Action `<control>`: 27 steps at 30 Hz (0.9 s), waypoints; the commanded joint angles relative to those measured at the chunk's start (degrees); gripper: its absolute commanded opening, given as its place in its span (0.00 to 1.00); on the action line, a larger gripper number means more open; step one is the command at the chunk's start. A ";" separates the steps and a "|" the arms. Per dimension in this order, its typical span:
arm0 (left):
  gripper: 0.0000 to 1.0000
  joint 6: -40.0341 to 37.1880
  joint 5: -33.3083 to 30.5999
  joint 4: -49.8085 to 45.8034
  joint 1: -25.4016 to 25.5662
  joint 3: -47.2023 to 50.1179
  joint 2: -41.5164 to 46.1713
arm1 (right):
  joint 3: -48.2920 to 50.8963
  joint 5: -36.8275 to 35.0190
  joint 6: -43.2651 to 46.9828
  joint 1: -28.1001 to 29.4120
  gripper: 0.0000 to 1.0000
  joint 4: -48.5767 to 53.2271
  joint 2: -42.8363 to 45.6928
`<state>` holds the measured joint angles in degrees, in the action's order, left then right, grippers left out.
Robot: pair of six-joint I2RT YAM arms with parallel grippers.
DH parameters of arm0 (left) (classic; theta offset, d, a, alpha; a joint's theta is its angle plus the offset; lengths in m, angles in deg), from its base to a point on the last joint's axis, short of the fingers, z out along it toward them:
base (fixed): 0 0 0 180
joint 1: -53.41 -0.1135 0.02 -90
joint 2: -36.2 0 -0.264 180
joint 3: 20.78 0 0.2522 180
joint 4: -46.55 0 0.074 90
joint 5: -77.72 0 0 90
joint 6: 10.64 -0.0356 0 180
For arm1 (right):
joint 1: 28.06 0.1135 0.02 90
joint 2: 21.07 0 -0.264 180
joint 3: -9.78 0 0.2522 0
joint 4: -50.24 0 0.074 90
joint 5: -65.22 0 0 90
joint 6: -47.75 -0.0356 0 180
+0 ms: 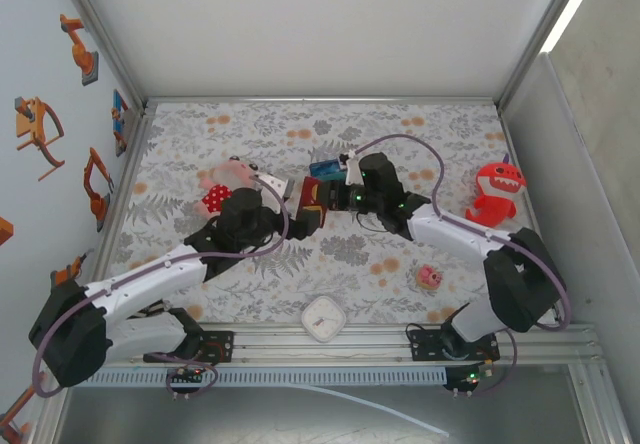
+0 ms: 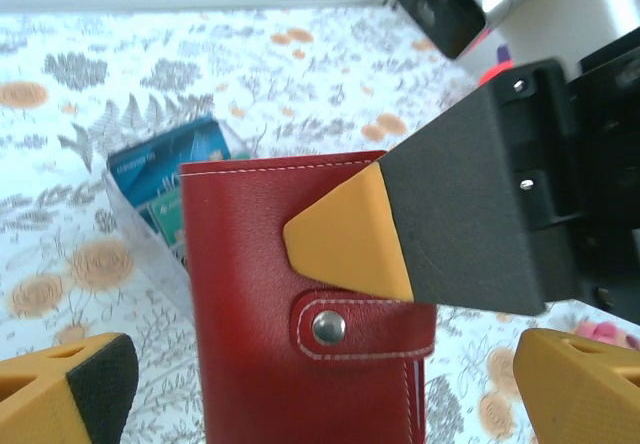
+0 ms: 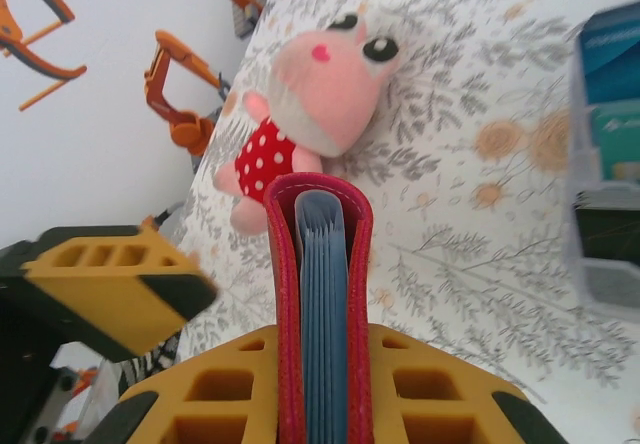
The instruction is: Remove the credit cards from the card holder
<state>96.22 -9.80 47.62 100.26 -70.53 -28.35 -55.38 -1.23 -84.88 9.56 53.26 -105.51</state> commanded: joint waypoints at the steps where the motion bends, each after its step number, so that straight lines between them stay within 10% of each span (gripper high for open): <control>1: 0.97 -1.39 -1.43 3.13 0.17 1.26 3.59 | 0.74 -2.84 1.80 -1.65 0.00 -0.50 3.76; 12: 0.97 3.40 -8.87 5.87 -3.53 6.93 12.03 | 0.51 -9.40 6.96 -3.52 0.00 7.67 10.43; 19: 0.97 12.70 2.99 4.05 -15.56 7.50 12.22 | 0.63 -12.87 9.39 -3.71 0.00 10.98 14.58; 27: 0.97 12.36 17.46 4.89 -18.20 3.69 5.97 | 0.82 -10.86 11.07 -3.79 0.00 11.07 17.18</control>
<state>107.67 -1.93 50.83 82.40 -64.27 -20.81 -54.92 -12.56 -75.57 6.13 64.84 -90.04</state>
